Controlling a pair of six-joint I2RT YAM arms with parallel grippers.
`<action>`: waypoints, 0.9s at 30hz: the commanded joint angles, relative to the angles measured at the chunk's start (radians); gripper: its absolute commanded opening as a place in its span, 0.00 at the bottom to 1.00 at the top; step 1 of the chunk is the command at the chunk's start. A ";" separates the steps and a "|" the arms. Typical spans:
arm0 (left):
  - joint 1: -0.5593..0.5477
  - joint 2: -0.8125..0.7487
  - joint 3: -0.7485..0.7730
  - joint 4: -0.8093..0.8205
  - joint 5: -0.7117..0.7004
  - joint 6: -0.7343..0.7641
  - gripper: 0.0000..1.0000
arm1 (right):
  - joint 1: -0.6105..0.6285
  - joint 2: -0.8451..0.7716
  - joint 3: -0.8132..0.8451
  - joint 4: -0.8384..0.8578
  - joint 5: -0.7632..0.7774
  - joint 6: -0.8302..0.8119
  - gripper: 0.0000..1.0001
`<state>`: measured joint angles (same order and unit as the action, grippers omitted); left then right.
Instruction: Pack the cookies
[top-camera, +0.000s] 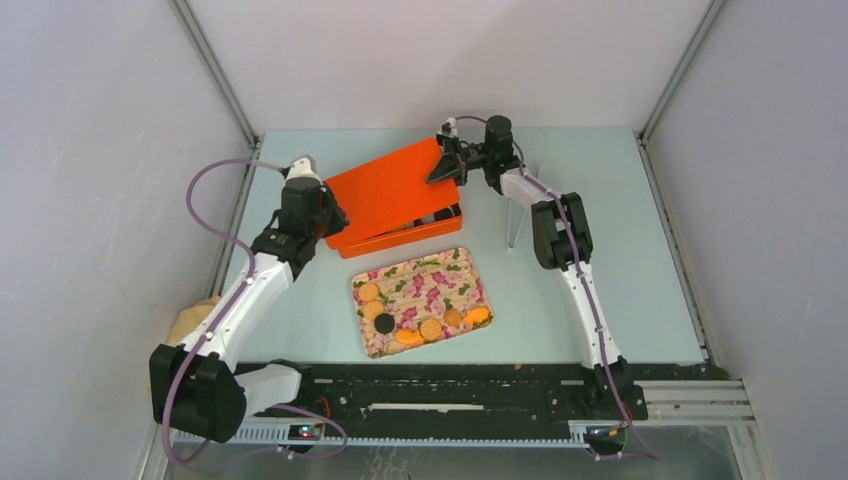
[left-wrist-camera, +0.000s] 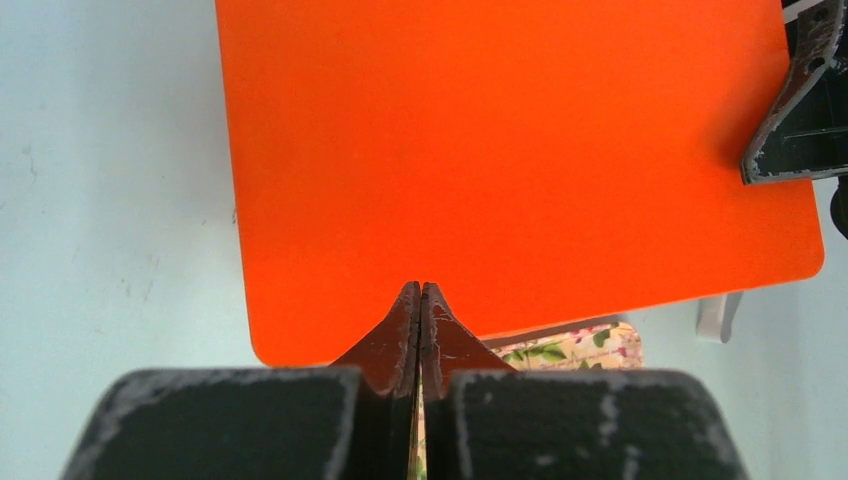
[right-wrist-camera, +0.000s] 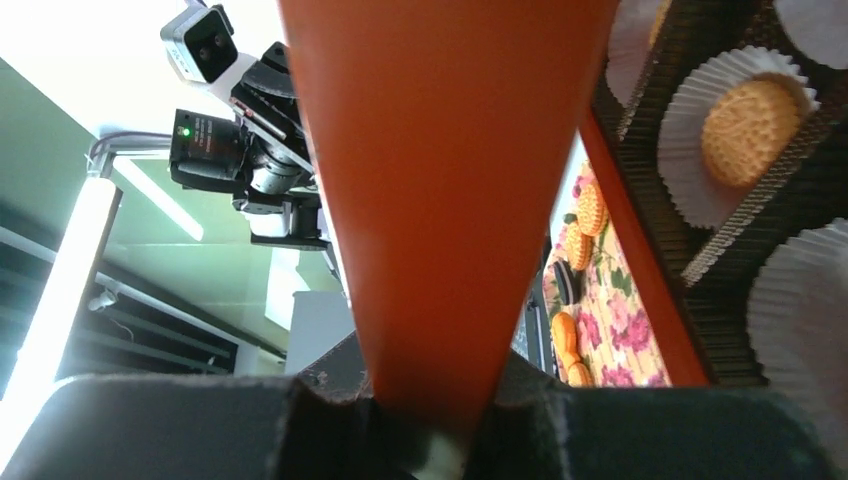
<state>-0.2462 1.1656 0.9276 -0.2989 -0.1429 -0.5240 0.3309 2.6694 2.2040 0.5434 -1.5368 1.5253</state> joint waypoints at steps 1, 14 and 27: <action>-0.002 -0.036 -0.043 0.057 -0.027 -0.008 0.00 | 0.004 0.018 0.089 0.004 -0.014 -0.005 0.00; -0.007 -0.038 -0.110 0.081 0.002 -0.012 0.00 | -0.034 0.123 0.178 -0.164 0.023 -0.089 0.00; -0.007 -0.020 -0.133 0.089 0.002 -0.010 0.00 | -0.048 0.166 0.183 -0.237 0.018 -0.132 0.00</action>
<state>-0.2485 1.1572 0.8146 -0.2478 -0.1455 -0.5243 0.2962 2.8105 2.3383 0.3218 -1.5135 1.4029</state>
